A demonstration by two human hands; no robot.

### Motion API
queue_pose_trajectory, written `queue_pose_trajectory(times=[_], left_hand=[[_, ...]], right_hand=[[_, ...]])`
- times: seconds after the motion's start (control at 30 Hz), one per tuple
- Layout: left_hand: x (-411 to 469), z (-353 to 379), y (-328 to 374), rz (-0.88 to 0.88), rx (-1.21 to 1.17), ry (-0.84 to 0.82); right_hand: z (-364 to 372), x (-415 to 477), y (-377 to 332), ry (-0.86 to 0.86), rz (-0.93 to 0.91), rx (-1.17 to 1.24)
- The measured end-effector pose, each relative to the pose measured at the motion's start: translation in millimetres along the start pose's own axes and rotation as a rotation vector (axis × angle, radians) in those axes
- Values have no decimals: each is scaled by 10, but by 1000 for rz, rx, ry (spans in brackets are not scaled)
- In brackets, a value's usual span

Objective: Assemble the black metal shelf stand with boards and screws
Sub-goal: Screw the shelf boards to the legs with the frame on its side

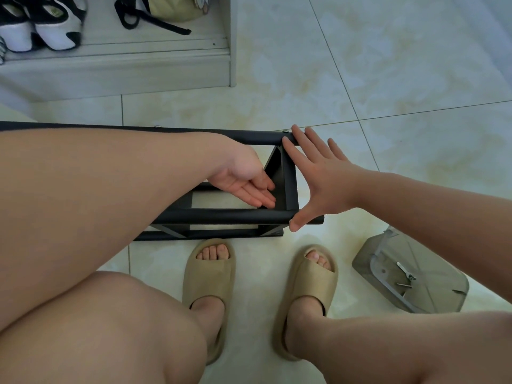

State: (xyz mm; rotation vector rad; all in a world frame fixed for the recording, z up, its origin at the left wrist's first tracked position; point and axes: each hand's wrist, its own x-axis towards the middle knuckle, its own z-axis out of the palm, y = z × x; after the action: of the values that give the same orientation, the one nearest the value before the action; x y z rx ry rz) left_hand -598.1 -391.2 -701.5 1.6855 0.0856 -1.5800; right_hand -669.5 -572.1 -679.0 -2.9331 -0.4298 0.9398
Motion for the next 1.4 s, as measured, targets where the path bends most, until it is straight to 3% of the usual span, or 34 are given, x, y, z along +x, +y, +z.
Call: queue_pose_trajectory(times=[0.17,0.33,0.53,0.87,1.4], left_hand=[[33,-20,-39,38,38,-1],[139,-50,-91,117,90,103],[239,-16,-105,122,111,78],[439,50,-120,24,108,-160],[685,11,59,-142,241,-361]], right_hand=[[-5,-1,-2,0,-2,8],[3,1,1,2,-4,12],[10,5,16,3,-8,19],[41,20,38,22,-20,27],[105,-24,8,76,-35,31]])
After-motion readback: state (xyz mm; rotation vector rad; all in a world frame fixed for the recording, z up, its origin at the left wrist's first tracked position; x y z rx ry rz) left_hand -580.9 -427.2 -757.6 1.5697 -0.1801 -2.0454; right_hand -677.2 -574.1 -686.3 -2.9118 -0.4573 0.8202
